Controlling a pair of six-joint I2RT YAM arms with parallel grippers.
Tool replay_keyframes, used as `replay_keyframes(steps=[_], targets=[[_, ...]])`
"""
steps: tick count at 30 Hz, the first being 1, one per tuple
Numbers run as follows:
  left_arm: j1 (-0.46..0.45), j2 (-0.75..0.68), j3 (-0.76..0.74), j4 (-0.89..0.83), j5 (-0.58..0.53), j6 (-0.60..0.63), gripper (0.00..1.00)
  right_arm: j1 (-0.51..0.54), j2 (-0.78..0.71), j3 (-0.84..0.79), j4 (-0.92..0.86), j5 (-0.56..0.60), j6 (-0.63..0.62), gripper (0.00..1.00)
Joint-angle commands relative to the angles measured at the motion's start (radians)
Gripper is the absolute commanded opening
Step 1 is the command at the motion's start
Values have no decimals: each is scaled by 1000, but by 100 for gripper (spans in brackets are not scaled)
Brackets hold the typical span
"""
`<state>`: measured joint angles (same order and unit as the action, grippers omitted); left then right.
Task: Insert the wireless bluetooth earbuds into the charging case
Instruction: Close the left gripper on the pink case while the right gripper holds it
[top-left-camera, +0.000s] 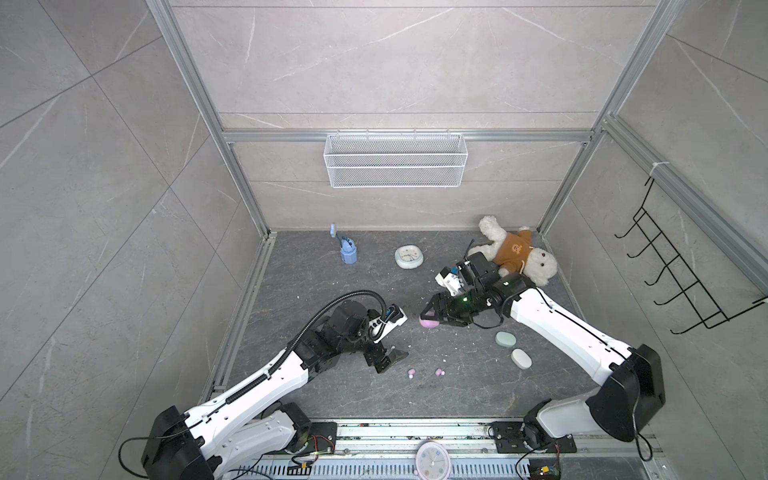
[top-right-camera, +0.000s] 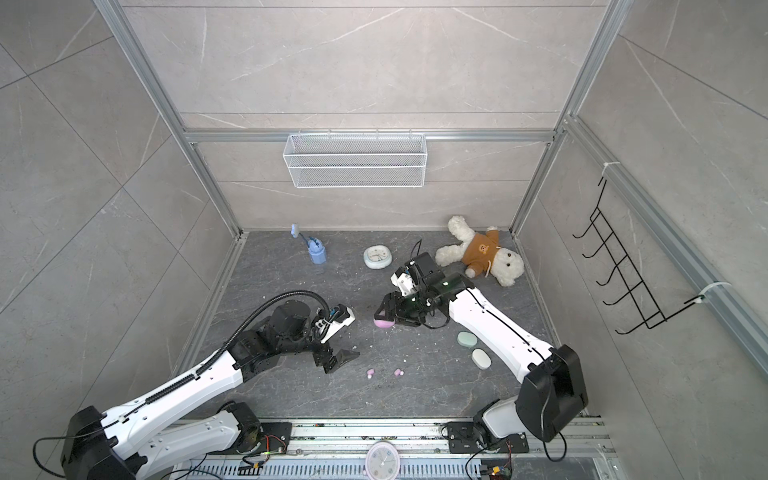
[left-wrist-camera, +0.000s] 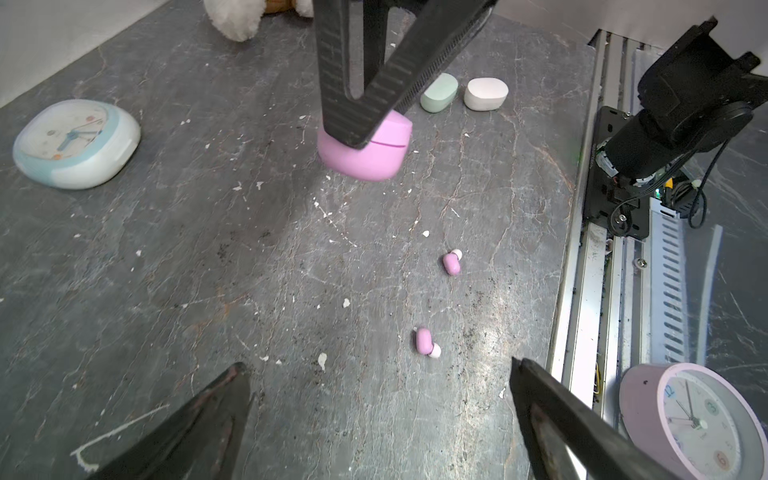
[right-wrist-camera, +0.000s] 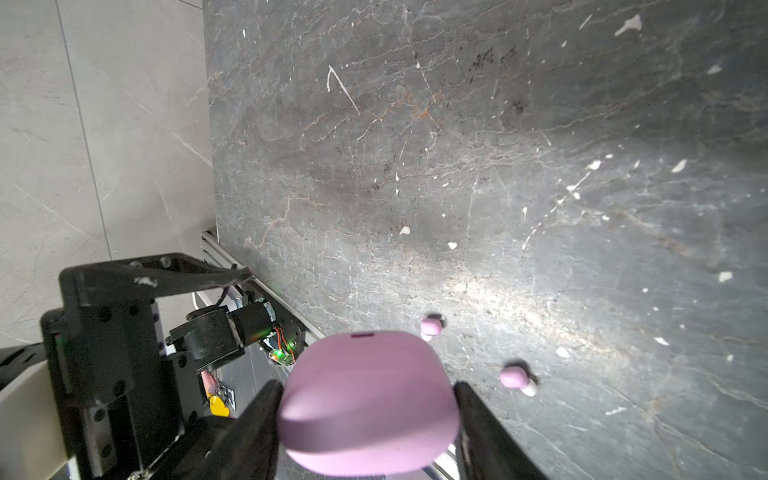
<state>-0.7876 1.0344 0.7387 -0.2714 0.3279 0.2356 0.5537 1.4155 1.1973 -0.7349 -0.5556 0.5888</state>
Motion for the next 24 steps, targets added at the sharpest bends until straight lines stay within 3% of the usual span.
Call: replay_keyframes(steps=[1,6,11,24], targets=[[-13,42,59,110,88,80,98,21,-86,-59,78,-42,88,57],[-40,127,116,117,160,118,93,40,-150,-115,103,-41,119,57],[-64,177,142,150,170,129,89,47,-174,-138,134,-51,138,57],[-83,251,160,226,181,125,66,51,-187,-139,155,-85,149,58]])
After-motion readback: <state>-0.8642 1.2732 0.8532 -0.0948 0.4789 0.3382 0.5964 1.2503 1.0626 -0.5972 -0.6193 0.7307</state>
